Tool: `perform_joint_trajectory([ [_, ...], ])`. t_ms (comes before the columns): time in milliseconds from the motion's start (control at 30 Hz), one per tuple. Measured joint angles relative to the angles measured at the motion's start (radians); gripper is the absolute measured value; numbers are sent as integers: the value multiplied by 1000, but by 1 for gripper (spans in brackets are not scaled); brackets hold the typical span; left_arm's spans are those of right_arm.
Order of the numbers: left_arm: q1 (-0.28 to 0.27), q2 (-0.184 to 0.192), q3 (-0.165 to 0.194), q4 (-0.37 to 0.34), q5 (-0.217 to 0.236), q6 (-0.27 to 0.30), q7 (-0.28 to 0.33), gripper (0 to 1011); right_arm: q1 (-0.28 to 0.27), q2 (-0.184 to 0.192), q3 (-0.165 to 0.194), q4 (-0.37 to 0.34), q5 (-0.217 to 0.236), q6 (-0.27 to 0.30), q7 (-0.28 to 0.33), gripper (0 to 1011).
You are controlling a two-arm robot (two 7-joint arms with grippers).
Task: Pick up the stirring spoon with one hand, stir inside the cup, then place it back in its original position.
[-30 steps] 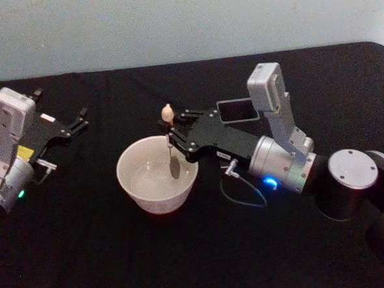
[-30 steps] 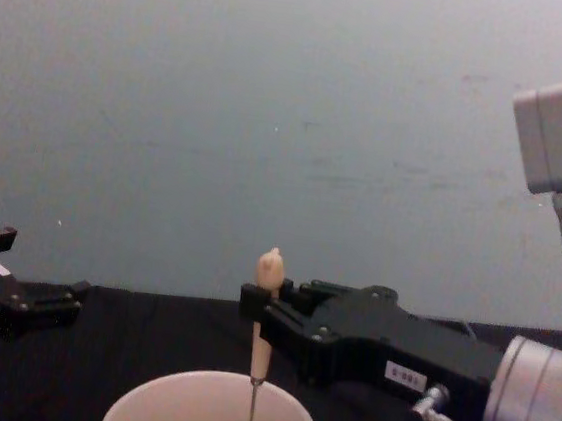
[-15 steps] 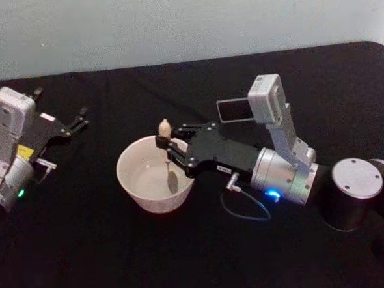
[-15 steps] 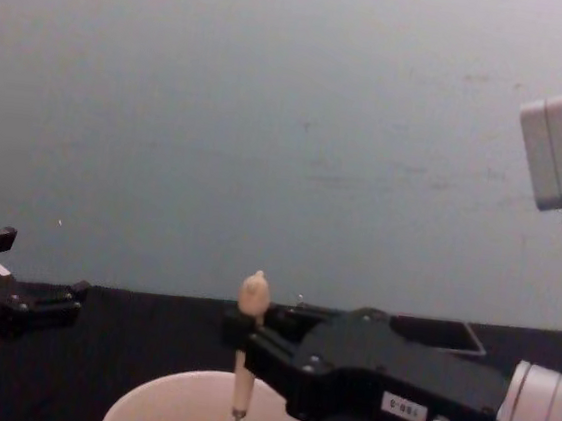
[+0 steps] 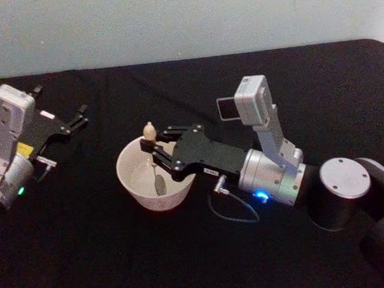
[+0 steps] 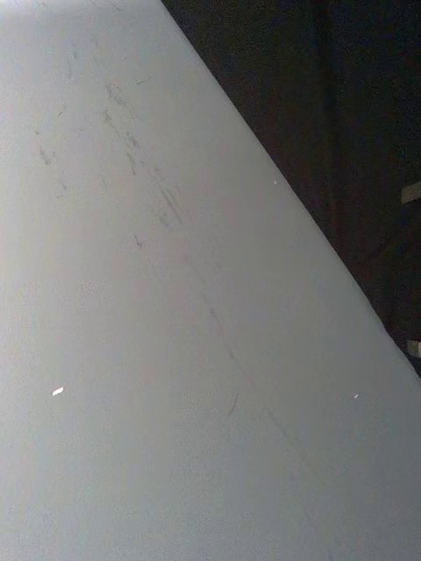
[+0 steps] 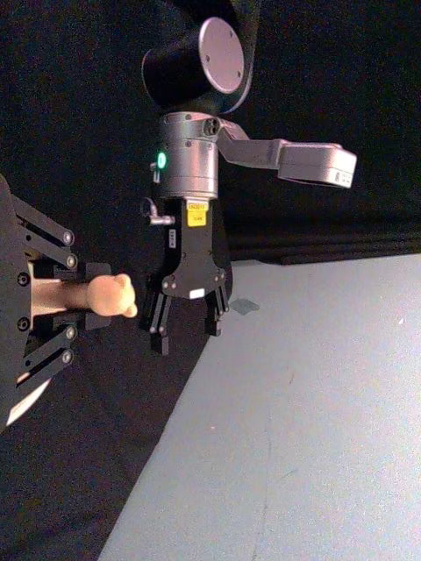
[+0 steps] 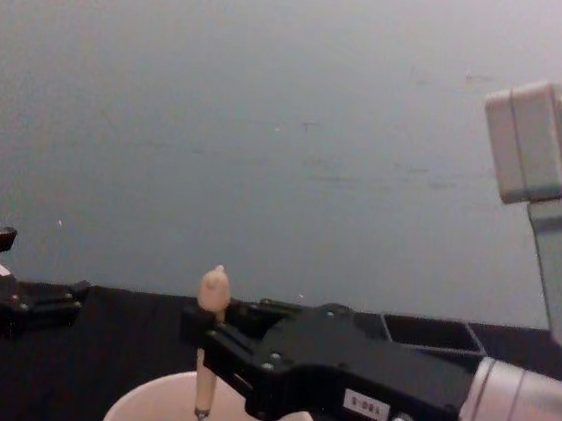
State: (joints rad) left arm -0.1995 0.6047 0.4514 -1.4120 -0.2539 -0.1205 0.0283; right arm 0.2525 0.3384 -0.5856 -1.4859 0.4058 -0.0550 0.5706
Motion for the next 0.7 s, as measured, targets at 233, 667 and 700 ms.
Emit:
perform_joint_trajectory([
  [233,0,0,0,0,0,0,0,1001,22,-30,-8,30,-10,-7,-16,210],
  [667,0,0,0,0,0,0,0,1001,60,-71,3,90,-26,-20,-43,210],
  [700,0,0,0,0,0,0,0,1001,61,-73,5,93,-27,-20,-44,210],
])
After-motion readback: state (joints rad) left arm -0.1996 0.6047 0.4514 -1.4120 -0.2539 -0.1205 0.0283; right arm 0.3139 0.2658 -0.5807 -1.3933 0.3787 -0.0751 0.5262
